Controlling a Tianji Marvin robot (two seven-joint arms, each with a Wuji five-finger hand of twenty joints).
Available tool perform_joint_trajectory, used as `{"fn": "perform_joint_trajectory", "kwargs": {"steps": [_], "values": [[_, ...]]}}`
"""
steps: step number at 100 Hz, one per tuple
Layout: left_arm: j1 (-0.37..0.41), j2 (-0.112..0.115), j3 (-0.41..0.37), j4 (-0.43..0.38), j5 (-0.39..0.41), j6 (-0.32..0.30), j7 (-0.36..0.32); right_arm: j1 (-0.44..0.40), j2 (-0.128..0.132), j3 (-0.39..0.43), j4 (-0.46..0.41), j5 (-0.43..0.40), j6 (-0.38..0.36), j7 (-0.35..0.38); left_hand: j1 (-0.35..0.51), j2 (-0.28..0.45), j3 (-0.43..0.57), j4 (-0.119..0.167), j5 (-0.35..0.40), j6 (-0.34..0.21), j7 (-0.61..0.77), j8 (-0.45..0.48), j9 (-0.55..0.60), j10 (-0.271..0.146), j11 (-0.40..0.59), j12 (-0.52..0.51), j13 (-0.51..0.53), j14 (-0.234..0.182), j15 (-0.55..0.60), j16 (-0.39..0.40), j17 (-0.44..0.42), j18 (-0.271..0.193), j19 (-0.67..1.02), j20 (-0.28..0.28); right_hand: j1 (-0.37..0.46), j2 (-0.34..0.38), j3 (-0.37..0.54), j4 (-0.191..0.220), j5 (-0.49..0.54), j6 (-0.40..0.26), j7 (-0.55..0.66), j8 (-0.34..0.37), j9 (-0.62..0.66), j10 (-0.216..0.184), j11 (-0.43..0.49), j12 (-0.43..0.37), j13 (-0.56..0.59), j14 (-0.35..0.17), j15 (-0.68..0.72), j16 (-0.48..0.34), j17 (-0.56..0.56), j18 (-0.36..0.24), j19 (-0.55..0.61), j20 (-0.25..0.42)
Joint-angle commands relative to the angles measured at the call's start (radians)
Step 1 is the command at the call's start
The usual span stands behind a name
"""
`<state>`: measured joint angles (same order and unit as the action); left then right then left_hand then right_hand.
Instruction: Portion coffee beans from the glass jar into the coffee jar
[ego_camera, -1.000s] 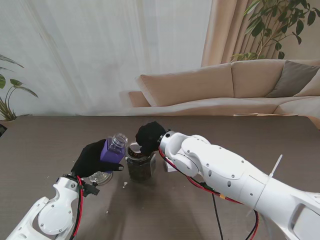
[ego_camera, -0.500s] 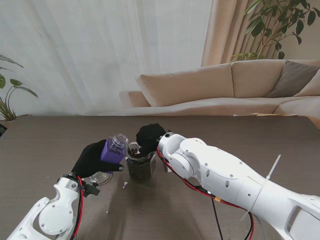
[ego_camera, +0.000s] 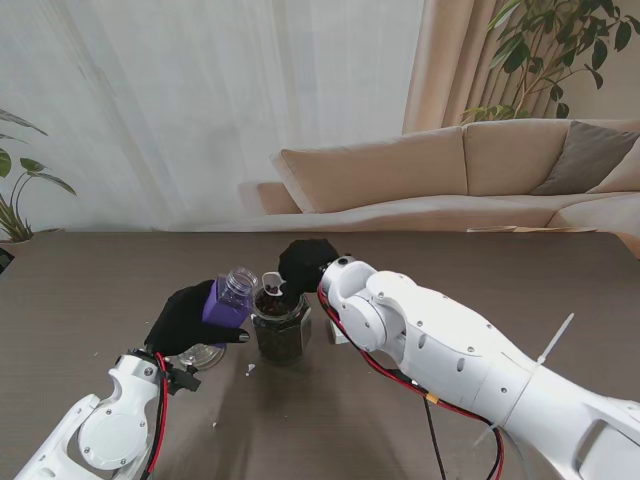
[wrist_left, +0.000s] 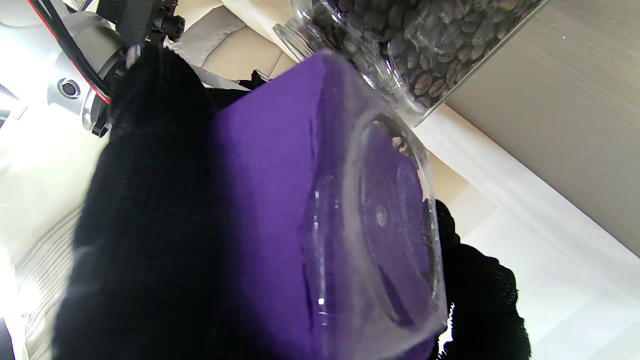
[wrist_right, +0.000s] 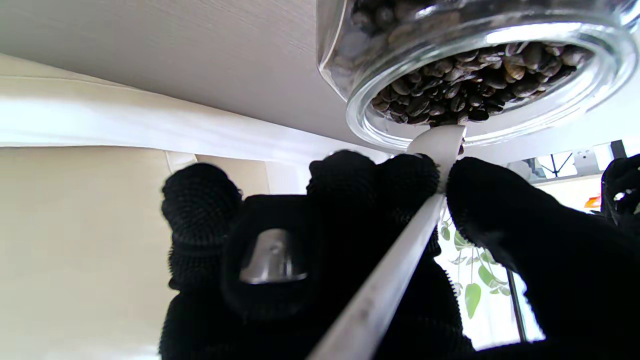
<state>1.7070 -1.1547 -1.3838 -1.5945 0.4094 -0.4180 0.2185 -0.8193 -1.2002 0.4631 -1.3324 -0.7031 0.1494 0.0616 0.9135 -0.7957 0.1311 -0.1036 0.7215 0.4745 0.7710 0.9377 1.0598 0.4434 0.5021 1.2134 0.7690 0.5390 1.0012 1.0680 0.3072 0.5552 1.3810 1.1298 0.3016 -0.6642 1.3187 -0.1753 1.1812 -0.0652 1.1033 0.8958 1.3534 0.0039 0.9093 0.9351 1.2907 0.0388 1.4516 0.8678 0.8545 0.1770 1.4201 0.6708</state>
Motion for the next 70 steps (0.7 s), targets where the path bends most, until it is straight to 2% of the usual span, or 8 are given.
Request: {"fn": "perform_joint_trajectory", "kwargs": {"steps": [1,24,70], "values": [[0.003,-0.001,0.0,-0.005,0.0,0.009,-0.019,-0.011,0.008,0.013,-0.016,0.001,0.001,0.022,0.377,0.583,0.383,0.027,0.078,-0.124,0.144,0.064,0.074,-0.032,0.107,0.046,0.058,0.049,0.151,0.038,-0.046,-0.065,-0.012,0.014,-0.003,0.008,0.0,0.023,0.01,-0.014,0.026,0.005,0.014,0.02,0.009,0.002,0.027,-0.09,0.005,-0.004,0.088,-0.002,-0.002,-0.002],[0.002,0.0,0.003,0.006,-0.001,0.027,-0.024,-0.05,0.028,0.082,-0.066,0.014,0.0,0.042,0.377,0.582,0.383,0.027,0.078,-0.124,0.145,0.065,0.074,-0.032,0.107,0.045,0.057,0.049,0.151,0.038,-0.045,-0.065,-0.011,0.014,-0.002,0.007,0.0,0.022,0.011,-0.011,0.027,0.003,0.014,0.021,0.009,0.001,0.027,-0.087,0.006,-0.004,0.088,-0.002,-0.002,-0.001],[-0.015,-0.001,0.029,0.034,-0.009,0.054,-0.03,-0.133,0.071,0.234,-0.242,-0.023,-0.01,0.101,0.377,0.583,0.384,0.028,0.078,-0.122,0.144,0.064,0.073,-0.028,0.105,0.046,0.055,0.051,0.15,0.039,-0.049,-0.065,-0.012,0.014,0.001,0.006,-0.001,0.024,0.012,-0.006,0.028,0.0,0.015,0.026,0.008,0.001,0.027,-0.082,0.008,-0.003,0.086,0.005,0.002,0.001]]}}
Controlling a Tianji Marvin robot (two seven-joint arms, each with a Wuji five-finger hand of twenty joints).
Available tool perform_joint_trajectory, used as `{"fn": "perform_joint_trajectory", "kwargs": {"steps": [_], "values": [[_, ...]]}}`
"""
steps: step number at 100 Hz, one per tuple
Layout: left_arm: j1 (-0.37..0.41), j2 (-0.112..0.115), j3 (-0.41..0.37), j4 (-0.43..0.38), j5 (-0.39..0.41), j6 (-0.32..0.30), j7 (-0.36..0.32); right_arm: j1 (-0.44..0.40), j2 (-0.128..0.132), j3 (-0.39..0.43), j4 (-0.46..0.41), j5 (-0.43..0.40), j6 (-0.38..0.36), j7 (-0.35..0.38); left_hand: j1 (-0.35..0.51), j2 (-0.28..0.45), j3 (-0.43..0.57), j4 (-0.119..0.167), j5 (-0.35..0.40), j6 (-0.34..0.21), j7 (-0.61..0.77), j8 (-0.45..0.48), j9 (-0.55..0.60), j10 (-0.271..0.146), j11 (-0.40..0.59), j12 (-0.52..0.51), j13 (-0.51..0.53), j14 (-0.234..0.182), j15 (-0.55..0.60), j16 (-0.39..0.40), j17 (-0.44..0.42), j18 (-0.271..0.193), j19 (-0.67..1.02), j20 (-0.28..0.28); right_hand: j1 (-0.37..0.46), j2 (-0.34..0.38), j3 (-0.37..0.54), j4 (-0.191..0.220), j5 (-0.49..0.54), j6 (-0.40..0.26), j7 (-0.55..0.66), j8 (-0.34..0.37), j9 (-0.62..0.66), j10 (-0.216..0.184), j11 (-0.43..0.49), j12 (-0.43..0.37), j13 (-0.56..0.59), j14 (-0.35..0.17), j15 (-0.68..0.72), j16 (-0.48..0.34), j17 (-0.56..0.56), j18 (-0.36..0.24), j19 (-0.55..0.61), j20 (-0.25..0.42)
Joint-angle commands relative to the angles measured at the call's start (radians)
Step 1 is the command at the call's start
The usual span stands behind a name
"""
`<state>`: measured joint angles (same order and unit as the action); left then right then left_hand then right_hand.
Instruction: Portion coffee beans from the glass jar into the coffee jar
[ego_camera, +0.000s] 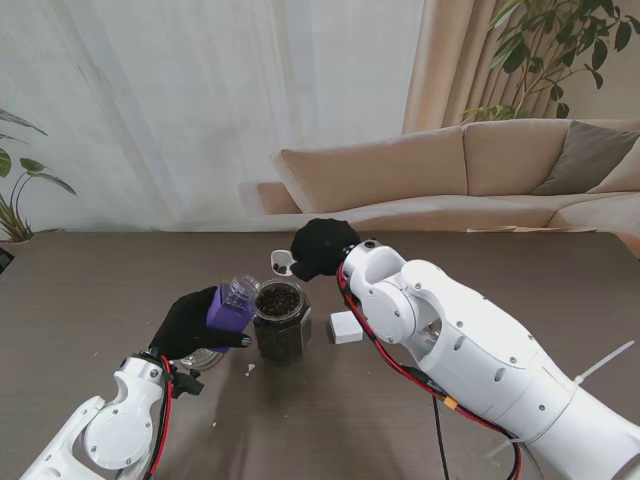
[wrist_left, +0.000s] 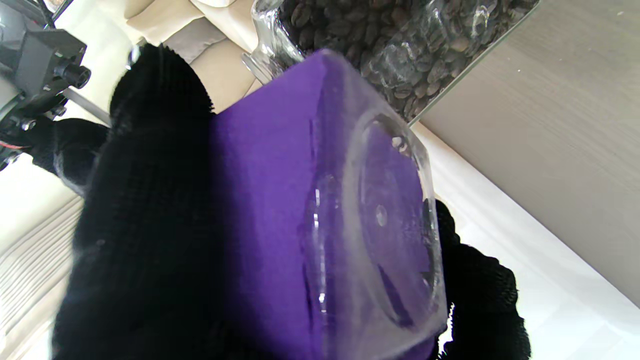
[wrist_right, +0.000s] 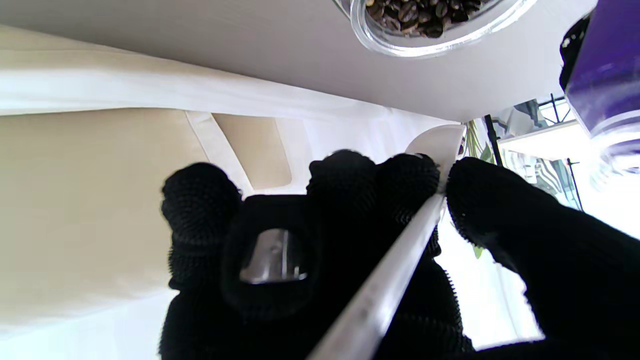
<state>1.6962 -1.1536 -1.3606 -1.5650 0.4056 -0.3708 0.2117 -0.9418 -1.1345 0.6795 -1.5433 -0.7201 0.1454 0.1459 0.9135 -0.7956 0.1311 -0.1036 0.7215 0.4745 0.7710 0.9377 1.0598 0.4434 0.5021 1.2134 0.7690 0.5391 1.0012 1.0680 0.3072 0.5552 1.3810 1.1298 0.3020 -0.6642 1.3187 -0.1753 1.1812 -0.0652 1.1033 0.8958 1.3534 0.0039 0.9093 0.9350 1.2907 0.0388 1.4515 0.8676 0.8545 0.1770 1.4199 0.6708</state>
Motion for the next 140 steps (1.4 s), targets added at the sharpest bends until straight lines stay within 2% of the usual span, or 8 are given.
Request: {"fn": "perform_joint_trajectory", "kwargs": {"steps": [1,36,84,99,121,140], "values": [[-0.005,-0.002,0.007,0.005,-0.006,0.007,-0.023,-0.012,0.006,0.02,-0.035,-0.006,-0.007,0.018,0.377,0.583,0.384,0.028,0.079,-0.121,0.144,0.064,0.073,-0.028,0.105,0.046,0.055,0.051,0.15,0.039,-0.049,-0.065,-0.012,0.014,0.001,0.007,-0.001,0.024,0.012,-0.006,0.028,0.0,0.015,0.025,0.008,0.001,0.027,-0.083,0.009,-0.003,0.086,0.005,0.002,0.001],[-0.06,-0.003,0.045,0.035,-0.035,0.012,-0.04,-0.041,0.012,0.047,-0.099,-0.011,-0.035,0.023,0.377,0.583,0.383,0.027,0.077,-0.123,0.144,0.064,0.072,-0.029,0.105,0.046,0.054,0.05,0.15,0.039,-0.048,-0.065,-0.012,0.015,0.002,0.006,-0.003,0.025,0.014,-0.005,0.027,0.0,0.017,0.027,0.008,0.002,0.027,-0.081,0.01,-0.003,0.085,0.007,0.002,0.001],[-0.099,-0.008,0.066,0.061,-0.058,-0.003,-0.04,-0.046,0.011,0.026,-0.115,-0.019,-0.076,0.015,0.377,0.584,0.382,0.028,0.076,-0.124,0.145,0.063,0.071,-0.031,0.106,0.046,0.054,0.05,0.15,0.039,-0.048,-0.066,-0.012,0.015,0.0,0.009,-0.006,0.028,0.013,-0.008,0.025,0.001,0.017,0.024,0.007,0.003,0.027,-0.085,0.009,-0.003,0.086,0.003,0.004,0.002],[-0.106,-0.008,0.074,0.071,-0.058,-0.014,-0.038,-0.051,0.013,0.027,-0.114,-0.047,-0.113,-0.004,0.377,0.584,0.383,0.028,0.077,-0.123,0.144,0.063,0.071,-0.03,0.106,0.046,0.054,0.05,0.15,0.039,-0.048,-0.065,-0.012,0.015,0.0,0.009,-0.007,0.027,0.013,-0.01,0.024,0.003,0.017,0.024,0.006,0.003,0.027,-0.087,0.007,-0.004,0.085,0.001,0.003,0.001],[-0.113,-0.014,0.093,0.084,-0.058,-0.03,-0.017,-0.053,0.016,0.026,-0.098,-0.133,-0.215,-0.069,0.377,0.584,0.384,0.027,0.078,-0.122,0.144,0.063,0.071,-0.028,0.105,0.046,0.053,0.052,0.15,0.039,-0.05,-0.065,-0.013,0.015,-0.003,0.01,-0.003,0.027,0.016,-0.016,0.025,0.004,0.018,0.019,0.008,0.004,0.027,-0.089,0.008,-0.003,0.085,-0.006,0.002,0.0],[-0.113,-0.016,0.108,0.086,-0.053,-0.04,-0.006,-0.056,0.017,0.018,-0.092,-0.175,-0.257,-0.105,0.377,0.584,0.384,0.027,0.078,-0.121,0.144,0.063,0.072,-0.03,0.106,0.046,0.053,0.052,0.149,0.039,-0.049,-0.066,-0.013,0.014,-0.004,0.01,0.0,0.021,0.017,-0.017,0.026,0.004,0.018,0.017,0.008,0.004,0.027,-0.092,0.008,-0.003,0.085,-0.008,0.001,0.0]]}}
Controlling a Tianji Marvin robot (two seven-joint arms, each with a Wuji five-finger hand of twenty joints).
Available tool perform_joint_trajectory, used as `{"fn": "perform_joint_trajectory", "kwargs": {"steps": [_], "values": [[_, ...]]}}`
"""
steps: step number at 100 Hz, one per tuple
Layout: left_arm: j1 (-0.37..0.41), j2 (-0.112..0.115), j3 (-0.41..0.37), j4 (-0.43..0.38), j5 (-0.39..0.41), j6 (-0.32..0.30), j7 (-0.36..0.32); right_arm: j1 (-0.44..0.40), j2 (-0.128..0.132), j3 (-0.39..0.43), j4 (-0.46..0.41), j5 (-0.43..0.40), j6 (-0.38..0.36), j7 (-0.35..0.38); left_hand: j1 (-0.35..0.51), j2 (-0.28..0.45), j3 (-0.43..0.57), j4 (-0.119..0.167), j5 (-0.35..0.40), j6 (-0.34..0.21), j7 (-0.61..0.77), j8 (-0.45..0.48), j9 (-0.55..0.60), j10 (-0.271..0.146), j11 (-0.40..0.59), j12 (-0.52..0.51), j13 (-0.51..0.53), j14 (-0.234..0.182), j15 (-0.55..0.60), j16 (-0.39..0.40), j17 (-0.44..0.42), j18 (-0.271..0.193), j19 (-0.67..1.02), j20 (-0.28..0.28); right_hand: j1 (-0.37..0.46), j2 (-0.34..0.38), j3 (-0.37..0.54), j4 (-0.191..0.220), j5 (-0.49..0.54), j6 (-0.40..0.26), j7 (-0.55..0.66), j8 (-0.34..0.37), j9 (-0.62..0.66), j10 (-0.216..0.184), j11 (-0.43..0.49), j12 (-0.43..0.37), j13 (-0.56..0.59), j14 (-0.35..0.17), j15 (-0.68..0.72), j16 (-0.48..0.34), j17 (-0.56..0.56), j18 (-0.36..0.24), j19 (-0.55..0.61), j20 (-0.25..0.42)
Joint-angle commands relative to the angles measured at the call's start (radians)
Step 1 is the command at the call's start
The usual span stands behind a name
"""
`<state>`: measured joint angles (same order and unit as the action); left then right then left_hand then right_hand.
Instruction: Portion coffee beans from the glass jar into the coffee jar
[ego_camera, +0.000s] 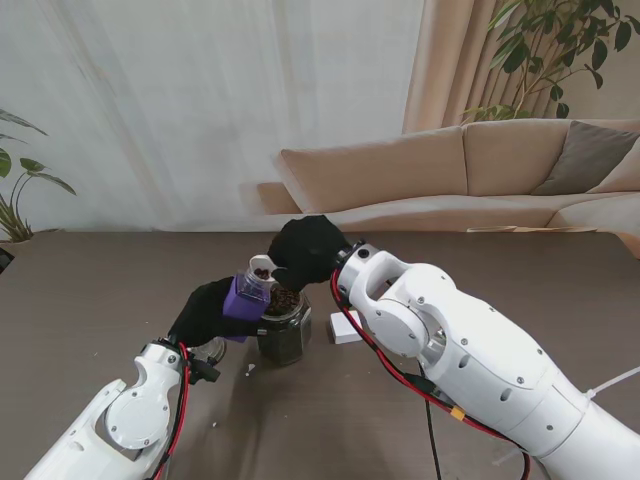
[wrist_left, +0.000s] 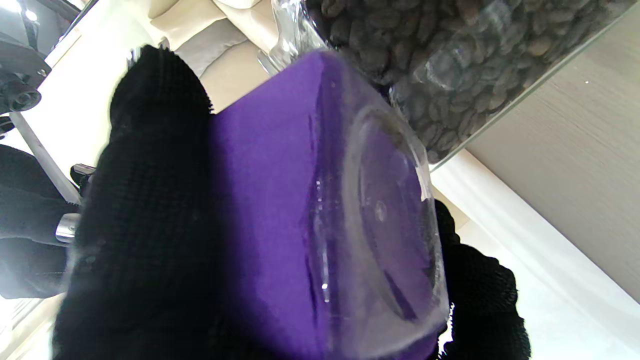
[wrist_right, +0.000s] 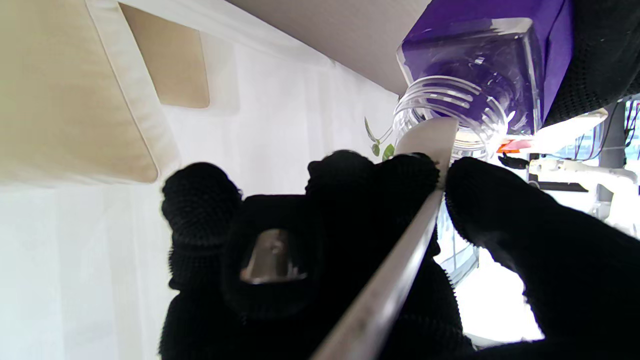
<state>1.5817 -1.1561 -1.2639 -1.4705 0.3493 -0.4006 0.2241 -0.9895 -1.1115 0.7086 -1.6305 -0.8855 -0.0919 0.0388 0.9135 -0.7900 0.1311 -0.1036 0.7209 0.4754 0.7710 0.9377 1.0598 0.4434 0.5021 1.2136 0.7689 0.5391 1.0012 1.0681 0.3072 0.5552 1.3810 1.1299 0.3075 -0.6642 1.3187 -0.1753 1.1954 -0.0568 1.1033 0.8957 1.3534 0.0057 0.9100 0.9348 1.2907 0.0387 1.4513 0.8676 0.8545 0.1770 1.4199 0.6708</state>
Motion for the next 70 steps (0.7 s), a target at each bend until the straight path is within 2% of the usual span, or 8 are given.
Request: {"fn": "perform_joint_trajectory", "kwargs": {"steps": [1,70], "values": [[0.002,-0.013,0.012,-0.009,0.004,-0.01,-0.018,-0.009,-0.006,-0.011,-0.005,-0.011,-0.02,0.0,0.377,0.579,0.384,0.027,0.079,-0.122,0.144,0.063,0.072,-0.03,0.106,0.046,0.053,0.052,0.149,0.039,-0.049,-0.066,-0.013,0.014,-0.009,0.01,0.001,0.021,0.002,-0.025,0.026,0.004,0.018,0.015,0.007,0.004,0.027,-0.092,0.008,-0.003,0.085,-0.008,0.001,-0.001],[0.016,-0.021,0.011,-0.013,0.01,-0.021,0.019,-0.018,0.011,-0.017,-0.019,-0.157,-0.124,-0.076,0.377,0.579,0.384,0.027,0.078,-0.124,0.145,0.063,0.072,-0.031,0.106,0.046,0.054,0.051,0.149,0.038,-0.049,-0.065,-0.013,0.014,-0.006,0.006,0.005,0.009,0.001,-0.029,0.027,0.003,0.018,0.014,0.008,0.003,0.027,-0.097,0.006,-0.003,0.092,-0.018,-0.007,-0.005]]}}
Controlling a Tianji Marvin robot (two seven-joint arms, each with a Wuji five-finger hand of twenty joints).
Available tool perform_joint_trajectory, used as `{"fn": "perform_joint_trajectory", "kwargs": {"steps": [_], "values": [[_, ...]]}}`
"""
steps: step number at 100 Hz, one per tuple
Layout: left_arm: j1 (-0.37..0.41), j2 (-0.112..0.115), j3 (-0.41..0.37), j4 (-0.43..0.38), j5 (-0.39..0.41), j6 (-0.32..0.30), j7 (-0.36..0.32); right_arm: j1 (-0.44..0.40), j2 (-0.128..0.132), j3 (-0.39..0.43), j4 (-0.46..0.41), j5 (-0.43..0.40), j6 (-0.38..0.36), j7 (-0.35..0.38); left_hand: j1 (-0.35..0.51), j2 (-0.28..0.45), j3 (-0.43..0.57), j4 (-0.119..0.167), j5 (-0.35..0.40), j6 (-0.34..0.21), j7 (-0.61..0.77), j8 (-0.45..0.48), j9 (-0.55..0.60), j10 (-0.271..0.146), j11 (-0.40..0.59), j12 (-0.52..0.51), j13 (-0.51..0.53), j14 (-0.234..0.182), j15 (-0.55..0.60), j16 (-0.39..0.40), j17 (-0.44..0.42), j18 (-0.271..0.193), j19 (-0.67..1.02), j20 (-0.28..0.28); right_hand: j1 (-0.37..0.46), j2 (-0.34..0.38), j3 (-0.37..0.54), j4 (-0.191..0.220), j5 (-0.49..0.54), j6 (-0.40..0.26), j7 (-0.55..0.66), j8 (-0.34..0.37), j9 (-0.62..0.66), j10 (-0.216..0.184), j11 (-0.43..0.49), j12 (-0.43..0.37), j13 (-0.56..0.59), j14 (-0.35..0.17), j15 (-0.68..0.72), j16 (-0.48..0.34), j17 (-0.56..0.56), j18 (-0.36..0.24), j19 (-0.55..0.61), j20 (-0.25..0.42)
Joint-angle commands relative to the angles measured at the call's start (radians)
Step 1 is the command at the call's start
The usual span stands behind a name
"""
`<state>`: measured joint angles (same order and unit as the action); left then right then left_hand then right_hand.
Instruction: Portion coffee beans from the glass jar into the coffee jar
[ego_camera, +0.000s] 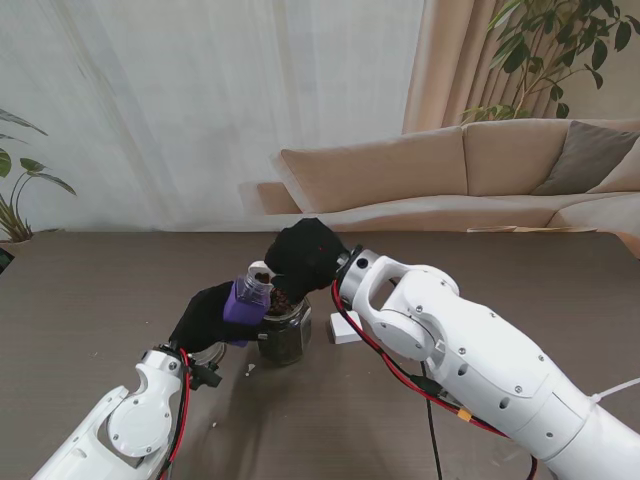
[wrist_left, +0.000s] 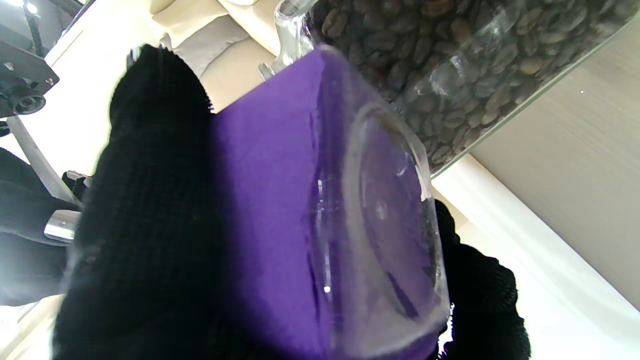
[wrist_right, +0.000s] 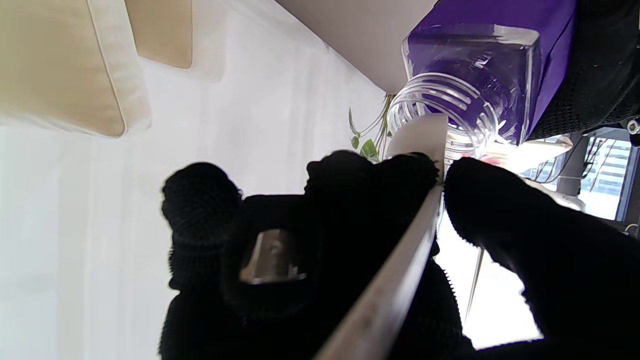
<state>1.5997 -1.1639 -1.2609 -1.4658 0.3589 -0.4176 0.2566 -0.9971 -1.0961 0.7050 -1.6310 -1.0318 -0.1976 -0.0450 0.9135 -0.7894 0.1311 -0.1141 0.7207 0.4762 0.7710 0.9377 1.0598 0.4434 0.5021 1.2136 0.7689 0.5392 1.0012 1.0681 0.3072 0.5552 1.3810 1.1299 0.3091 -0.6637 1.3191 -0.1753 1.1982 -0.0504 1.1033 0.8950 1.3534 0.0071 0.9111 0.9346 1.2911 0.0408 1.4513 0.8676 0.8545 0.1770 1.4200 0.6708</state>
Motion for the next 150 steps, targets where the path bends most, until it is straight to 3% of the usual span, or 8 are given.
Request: {"fn": "perform_joint_trajectory", "kwargs": {"steps": [1,59,76,111,150], "values": [[-0.002,-0.013,0.008,-0.018,0.0,-0.004,-0.013,-0.01,-0.004,-0.013,-0.019,-0.013,-0.02,0.006,0.378,0.578,0.384,0.037,0.078,-0.125,0.145,0.063,0.072,-0.031,0.106,0.046,0.054,0.051,0.149,0.038,-0.049,-0.065,-0.013,0.014,-0.007,0.006,0.005,0.009,-0.002,-0.036,0.027,0.004,0.018,0.013,0.007,0.003,0.027,-0.1,0.006,-0.003,0.092,-0.018,-0.007,-0.005],[0.006,-0.02,0.016,-0.017,0.007,-0.012,0.021,-0.014,-0.002,-0.03,-0.028,-0.074,-0.037,-0.053,0.378,0.581,0.379,0.039,0.079,-0.128,0.144,0.063,0.068,-0.032,0.104,0.046,0.049,0.051,0.147,0.039,-0.054,-0.067,-0.015,0.014,-0.011,0.007,0.007,0.005,-0.004,-0.045,0.029,0.006,0.017,0.006,0.006,0.002,0.027,-0.107,0.001,-0.002,0.098,-0.023,-0.013,-0.005],[0.011,-0.018,0.009,-0.021,0.011,-0.01,0.017,-0.018,-0.008,-0.016,-0.029,-0.035,0.008,-0.026,0.378,0.581,0.381,0.039,0.079,-0.127,0.144,0.064,0.068,-0.03,0.104,0.046,0.05,0.052,0.149,0.04,-0.052,-0.067,-0.013,0.014,-0.011,0.006,0.007,0.006,-0.004,-0.045,0.029,0.006,0.016,0.006,0.005,0.002,0.027,-0.106,0.001,-0.002,0.099,-0.022,-0.014,-0.005],[0.051,-0.014,-0.03,-0.041,0.026,0.007,0.015,-0.025,-0.027,0.025,-0.02,0.123,0.137,0.043,0.378,0.579,0.382,0.038,0.078,-0.126,0.143,0.063,0.07,-0.029,0.104,0.046,0.05,0.052,0.149,0.04,-0.051,-0.065,-0.013,0.015,-0.004,0.0,0.008,0.002,-0.007,-0.041,0.03,0.004,0.015,0.013,0.004,0.002,0.027,-0.096,0.001,-0.002,0.097,-0.013,-0.015,-0.003],[0.108,-0.006,-0.09,-0.089,0.063,0.009,0.009,0.036,-0.037,-0.017,0.054,0.168,0.244,0.089,0.378,0.576,0.382,0.037,0.08,-0.126,0.145,0.063,0.072,-0.03,0.106,0.047,0.053,0.052,0.15,0.039,-0.049,-0.065,-0.012,0.016,-0.001,0.0,0.003,0.0,-0.015,-0.031,0.03,0.002,0.01,0.018,0.003,0.002,0.027,-0.094,-0.004,-0.005,0.092,-0.003,-0.016,0.0]]}}
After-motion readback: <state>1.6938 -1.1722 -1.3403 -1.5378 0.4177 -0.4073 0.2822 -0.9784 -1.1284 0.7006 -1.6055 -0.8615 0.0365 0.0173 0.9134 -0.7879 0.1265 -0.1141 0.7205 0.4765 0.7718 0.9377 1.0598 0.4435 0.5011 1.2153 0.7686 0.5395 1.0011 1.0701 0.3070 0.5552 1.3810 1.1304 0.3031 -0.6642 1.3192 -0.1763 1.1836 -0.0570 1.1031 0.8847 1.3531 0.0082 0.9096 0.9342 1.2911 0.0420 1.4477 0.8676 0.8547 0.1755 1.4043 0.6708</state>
